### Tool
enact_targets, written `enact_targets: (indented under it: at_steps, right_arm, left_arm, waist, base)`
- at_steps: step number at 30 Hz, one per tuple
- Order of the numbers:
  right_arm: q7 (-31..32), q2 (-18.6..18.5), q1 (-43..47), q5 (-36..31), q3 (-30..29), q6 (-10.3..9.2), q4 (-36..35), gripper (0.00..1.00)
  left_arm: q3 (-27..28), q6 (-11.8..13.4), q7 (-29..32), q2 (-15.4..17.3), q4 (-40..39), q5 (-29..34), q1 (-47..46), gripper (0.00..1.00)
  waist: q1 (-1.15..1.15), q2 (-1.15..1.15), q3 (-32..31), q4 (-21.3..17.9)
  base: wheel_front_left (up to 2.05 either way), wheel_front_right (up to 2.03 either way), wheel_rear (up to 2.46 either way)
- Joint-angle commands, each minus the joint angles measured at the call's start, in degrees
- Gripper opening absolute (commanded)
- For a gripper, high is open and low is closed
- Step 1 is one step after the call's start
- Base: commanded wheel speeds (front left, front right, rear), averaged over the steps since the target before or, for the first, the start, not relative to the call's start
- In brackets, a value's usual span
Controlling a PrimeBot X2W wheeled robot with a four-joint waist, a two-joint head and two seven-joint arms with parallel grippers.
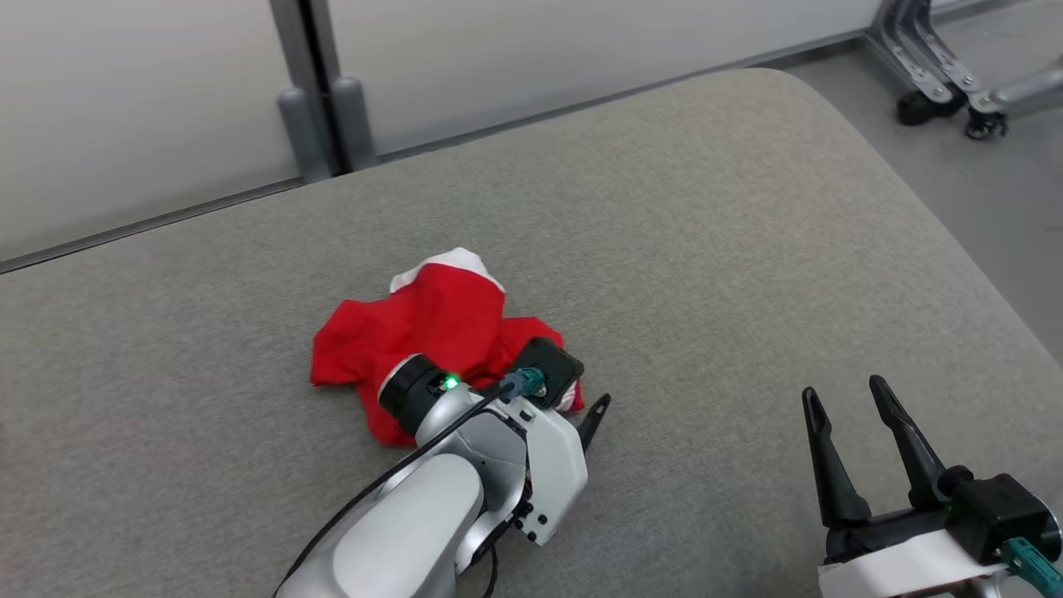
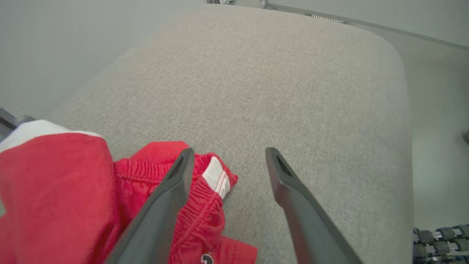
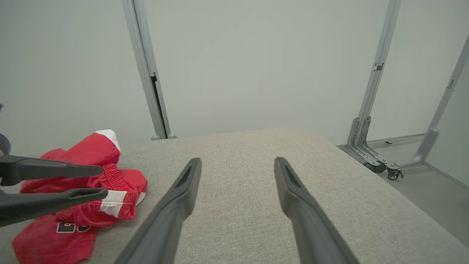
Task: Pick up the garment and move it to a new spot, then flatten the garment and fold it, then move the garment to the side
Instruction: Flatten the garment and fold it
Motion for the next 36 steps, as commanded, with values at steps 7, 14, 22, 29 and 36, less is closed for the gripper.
enact_targets:
  at_steps: [7,14,22,29,36]
  right_arm:
    - [-0.3,-0.22,0.14,2.0,-1.25,0.01,0.38,1.0]
    - [-0.3,-0.24,0.34,2.58,-2.15,0.01,0.45,1.0]
    - [-0.3,-0.24,1.15,1.34,-2.18,0.01,0.69,1.0]
    - [-0.3,-0.24,1.87,0.12,-1.95,0.01,1.07,1.0]
    - [-0.3,-0.24,2.75,-0.36,-2.17,0.01,1.15,1.0]
  left_arm:
    - [-1.44,3.34,7.59,0.42,9.35,-0.67,-4.26,1.0]
    - [-2.06,1.52,10.72,0.68,10.75,-2.23,-4.4,0.0]
    - [2.34,5.13,-4.87,0.2,-3.59,-11.7,-8.11,0.0]
    - [4.27,12.82,-17.66,0.28,-12.04,-19.42,-13.4,0.0]
    - [3.08,14.23,-22.65,0.31,-10.71,-23.11,-10.44,0.0]
  waist:
    - [0.0,0.0,3.06,-5.83]
    - [0.0,0.0,1.97,-4.49]
    - [0.0,0.0,0.11,-1.46]
    - [0.0,0.0,-2.38,0.59]
    - [0.0,0.0,-3.99,2.77]
  base:
    - [0.0,0.0,0.0]
    - [0.0,0.0,0.0]
    - [0.0,0.0,0.0]
    - [0.0,0.0,0.0]
    - [0.0,0.0,0.0]
